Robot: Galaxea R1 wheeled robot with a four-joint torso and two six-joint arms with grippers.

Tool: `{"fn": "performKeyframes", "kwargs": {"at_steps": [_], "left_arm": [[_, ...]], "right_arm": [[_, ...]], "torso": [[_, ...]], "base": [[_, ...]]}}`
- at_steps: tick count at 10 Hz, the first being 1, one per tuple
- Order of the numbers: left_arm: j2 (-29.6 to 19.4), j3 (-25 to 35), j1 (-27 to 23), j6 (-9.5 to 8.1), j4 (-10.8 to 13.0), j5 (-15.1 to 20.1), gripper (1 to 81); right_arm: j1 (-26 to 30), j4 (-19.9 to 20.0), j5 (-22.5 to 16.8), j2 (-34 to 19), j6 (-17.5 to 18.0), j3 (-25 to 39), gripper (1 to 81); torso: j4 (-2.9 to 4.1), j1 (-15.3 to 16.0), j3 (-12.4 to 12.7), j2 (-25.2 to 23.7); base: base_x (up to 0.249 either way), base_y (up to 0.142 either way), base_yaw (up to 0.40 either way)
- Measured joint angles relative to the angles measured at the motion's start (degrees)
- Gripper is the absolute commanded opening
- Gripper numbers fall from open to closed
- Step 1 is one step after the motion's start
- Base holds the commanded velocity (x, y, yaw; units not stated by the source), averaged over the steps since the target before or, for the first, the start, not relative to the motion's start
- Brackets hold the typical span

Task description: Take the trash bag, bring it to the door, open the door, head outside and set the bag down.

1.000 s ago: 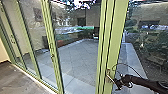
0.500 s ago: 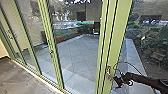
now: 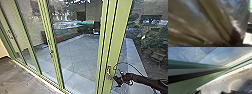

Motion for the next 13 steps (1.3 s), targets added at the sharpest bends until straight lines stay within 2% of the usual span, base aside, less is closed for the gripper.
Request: {"fn": "performKeyframes", "kwargs": {"at_steps": [4, 6, 8, 13], "left_arm": [[-0.6, 0.0, 0.5, 0.0, 0.0, 0.2, 1.0], [-0.6, 0.0, 1.0, 0.0, 0.0, 0.4, 1.0], [-0.6, 0.0, 1.1, 0.02, 0.0, 0.9, 1.0], [-0.6, 0.0, 0.8, 0.02, 0.0, 0.7, 1.0]], "right_arm": [[0.1, -0.2, 1.6, -0.1, 0.0, 0.0, 81.1], [-0.1, -0.6, 2.0, -0.1, 0.2, 0.0, 81.1], [-0.7, -0.3, -0.1, -1.2, -2.2, 1.8, 81.1], [-0.6, -1.7, -1.0, -2.4, -1.6, 2.1, 81.1]], "torso": [[0.0, 0.0, -0.1, 0.0], [0.0, 0.0, -0.1, 0.0], [-0.02, -0.2, -0.1, -0.1], [-0.11, -0.3, 0.0, -0.2]], "base": [[0.0, 0.0, 0.0], [0.106, 0.0, 0.0], [0.133, 0.0, 0.0], [0.098, 0.0, 0.0]]}}
